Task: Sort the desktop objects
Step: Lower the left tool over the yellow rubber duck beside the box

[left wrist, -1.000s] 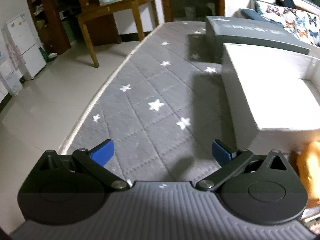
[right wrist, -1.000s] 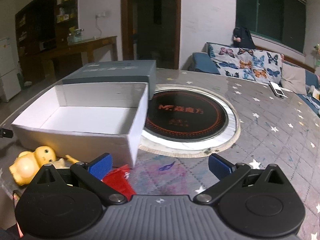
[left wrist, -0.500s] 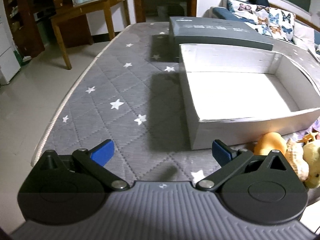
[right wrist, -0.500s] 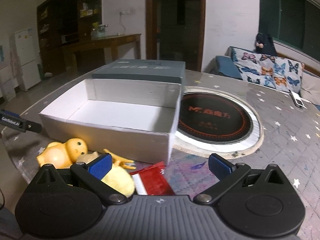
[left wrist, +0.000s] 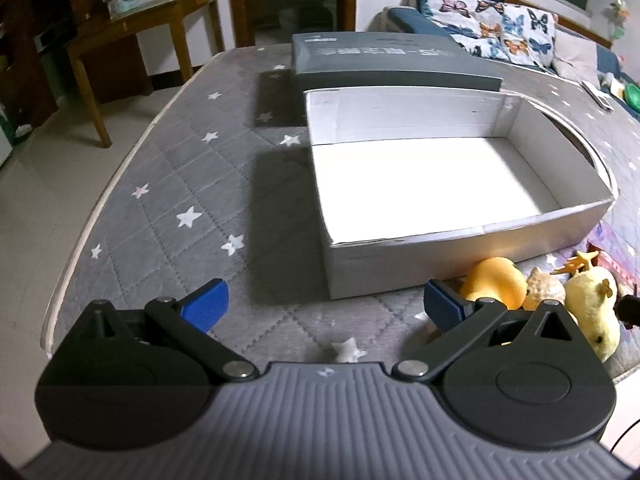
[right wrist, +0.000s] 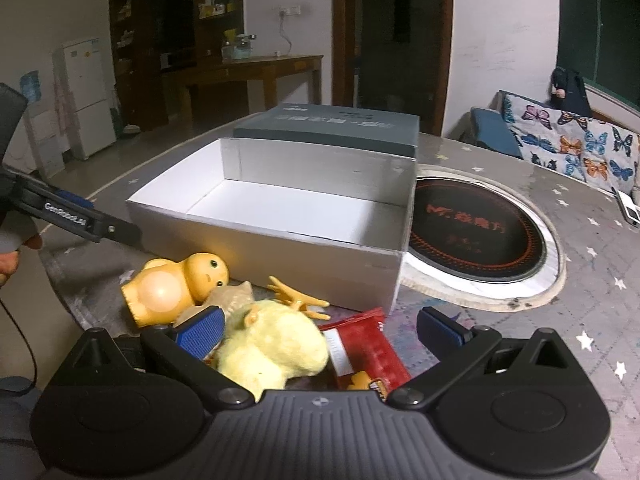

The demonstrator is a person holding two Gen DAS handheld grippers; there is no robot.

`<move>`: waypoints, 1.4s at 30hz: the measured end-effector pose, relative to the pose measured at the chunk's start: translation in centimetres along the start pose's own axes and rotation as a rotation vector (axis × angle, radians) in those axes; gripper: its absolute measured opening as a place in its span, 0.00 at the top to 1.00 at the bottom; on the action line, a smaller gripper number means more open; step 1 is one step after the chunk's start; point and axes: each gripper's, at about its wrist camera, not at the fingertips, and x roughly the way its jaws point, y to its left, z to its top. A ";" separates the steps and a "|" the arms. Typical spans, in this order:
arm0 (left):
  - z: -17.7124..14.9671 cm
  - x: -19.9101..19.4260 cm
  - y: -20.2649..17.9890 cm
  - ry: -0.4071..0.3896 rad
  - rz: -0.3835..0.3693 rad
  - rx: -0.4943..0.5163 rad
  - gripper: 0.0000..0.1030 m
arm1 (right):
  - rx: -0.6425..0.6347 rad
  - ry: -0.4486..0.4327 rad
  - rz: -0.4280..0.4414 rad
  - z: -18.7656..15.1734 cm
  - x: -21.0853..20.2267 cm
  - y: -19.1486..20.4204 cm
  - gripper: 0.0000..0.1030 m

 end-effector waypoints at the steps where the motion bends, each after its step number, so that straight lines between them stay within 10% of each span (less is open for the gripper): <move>1: 0.1 0.0 -0.2 0.000 -0.003 0.005 0.00 | -0.002 0.001 0.006 0.0 0.0 0.1 0.00; 42: 0.6 0.8 -3.2 0.027 -0.140 0.066 0.00 | 0.031 0.030 0.045 -0.6 0.7 -0.9 0.00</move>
